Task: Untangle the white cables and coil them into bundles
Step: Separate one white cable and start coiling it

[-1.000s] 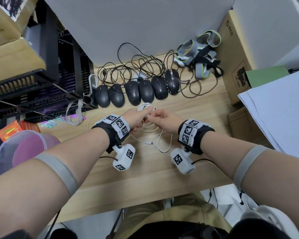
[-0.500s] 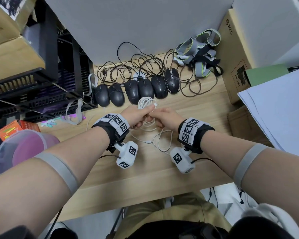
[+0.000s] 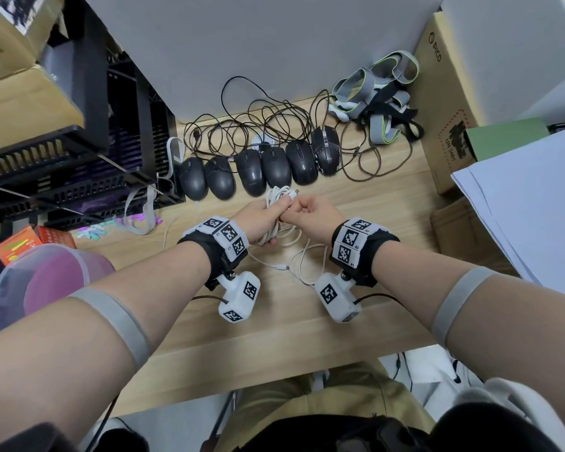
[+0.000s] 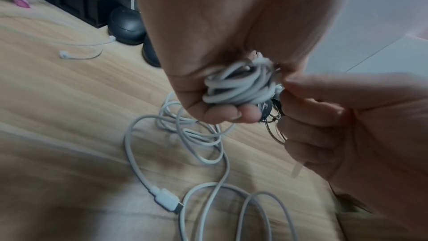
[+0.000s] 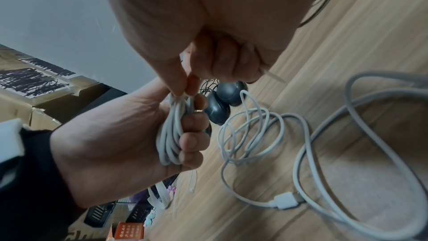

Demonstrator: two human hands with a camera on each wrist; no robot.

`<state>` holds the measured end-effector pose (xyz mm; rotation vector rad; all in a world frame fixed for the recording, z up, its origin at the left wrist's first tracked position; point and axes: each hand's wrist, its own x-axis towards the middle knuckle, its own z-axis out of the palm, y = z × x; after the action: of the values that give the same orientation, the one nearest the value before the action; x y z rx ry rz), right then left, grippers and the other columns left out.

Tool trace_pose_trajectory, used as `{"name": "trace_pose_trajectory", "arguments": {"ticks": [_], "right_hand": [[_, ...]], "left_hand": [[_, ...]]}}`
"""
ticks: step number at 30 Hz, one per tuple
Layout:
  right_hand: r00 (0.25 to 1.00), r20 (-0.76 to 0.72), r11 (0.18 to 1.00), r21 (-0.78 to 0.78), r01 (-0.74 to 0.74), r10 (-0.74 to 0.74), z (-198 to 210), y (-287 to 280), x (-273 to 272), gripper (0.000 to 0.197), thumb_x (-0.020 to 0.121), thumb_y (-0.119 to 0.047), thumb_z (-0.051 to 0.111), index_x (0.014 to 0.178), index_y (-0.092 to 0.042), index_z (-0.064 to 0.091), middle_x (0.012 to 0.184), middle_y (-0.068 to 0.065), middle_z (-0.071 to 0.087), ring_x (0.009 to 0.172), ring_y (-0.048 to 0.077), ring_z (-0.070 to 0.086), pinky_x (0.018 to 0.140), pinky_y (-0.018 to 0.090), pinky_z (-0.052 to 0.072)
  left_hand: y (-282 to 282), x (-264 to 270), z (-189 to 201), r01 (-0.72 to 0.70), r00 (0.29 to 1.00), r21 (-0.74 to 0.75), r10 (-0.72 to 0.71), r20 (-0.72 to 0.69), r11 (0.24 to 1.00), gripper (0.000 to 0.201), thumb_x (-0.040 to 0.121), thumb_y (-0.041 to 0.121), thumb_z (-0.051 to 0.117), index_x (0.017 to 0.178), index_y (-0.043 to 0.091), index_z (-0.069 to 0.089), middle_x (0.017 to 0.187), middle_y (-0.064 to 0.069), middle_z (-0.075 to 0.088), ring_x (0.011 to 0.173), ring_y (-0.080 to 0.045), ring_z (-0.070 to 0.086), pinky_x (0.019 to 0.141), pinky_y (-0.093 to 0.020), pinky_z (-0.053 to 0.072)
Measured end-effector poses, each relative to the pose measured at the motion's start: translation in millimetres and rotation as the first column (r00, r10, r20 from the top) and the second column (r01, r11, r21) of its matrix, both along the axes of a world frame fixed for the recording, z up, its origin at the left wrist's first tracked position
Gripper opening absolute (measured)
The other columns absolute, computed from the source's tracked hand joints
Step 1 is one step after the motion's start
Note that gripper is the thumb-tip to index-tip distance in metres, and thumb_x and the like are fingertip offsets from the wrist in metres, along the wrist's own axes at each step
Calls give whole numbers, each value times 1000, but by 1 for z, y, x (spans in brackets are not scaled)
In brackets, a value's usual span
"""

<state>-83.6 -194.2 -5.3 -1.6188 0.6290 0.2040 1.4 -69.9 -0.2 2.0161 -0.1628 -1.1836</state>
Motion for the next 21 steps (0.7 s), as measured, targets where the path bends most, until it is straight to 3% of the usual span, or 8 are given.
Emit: {"name": "trace_pose_trajectory", "arguments": {"ticks": [4, 7, 10, 15, 19, 21], "right_hand": [[1000, 2, 1000, 1, -1, 1, -4, -1, -2, 28, 83, -21, 72, 67, -18, 49, 56, -8, 45, 50, 3, 40, 50, 15, 34], [994, -67, 996, -41, -84, 81, -4, -4, -3, 20, 86, -26, 67, 73, -14, 60, 68, 2, 54, 62, 12, 47, 59, 24, 38], [983, -101, 988, -20, -154, 152, -4, -4, -5, 17, 87, -25, 63, 78, -11, 69, 74, 6, 56, 69, 17, 48, 67, 30, 39], [982, -99, 984, 90, -153, 162, -1, 3, -5, 18, 94, -14, 55, 78, -9, 64, 62, -1, 53, 55, 8, 48, 59, 22, 40], [995, -49, 996, 13, -91, 92, 1, 4, -5, 17, 88, -12, 58, 74, -13, 68, 80, 3, 65, 75, 8, 55, 71, 19, 42], [997, -40, 998, 0, -59, 59, 0, 3, -6, 14, 87, -12, 60, 78, -7, 71, 80, 3, 64, 74, 8, 54, 67, 13, 42]], "left_hand": [[-2, 0, 3, -63, 993, -39, 58, -102, 997, 39, 99, 48, 53, 99, 9, 58, 70, -8, 60, 51, -18, 62, 43, -24, 50], [-2, 4, 8, -96, 980, -48, 86, -180, 994, 37, 101, 41, 51, 109, 6, 60, 71, -9, 63, 51, -20, 61, 46, -24, 50], [0, 6, 12, -89, 954, -59, 68, -292, 994, 34, 104, 36, 43, 105, 8, 62, 68, -6, 68, 51, -20, 60, 50, -25, 49], [4, 4, 10, -21, 962, -44, 8, -272, 999, 36, 106, 37, 43, 94, 7, 59, 71, -9, 63, 60, -23, 64, 54, -28, 56], [3, 1, 12, -29, 959, -51, 13, -282, 998, 38, 108, 34, 37, 86, 10, 56, 66, -4, 60, 50, -18, 59, 51, -28, 52], [2, 1, 13, -46, 947, -37, 32, -318, 998, 40, 108, 33, 36, 85, 9, 57, 63, -2, 59, 50, -18, 55, 50, -26, 49]]}}
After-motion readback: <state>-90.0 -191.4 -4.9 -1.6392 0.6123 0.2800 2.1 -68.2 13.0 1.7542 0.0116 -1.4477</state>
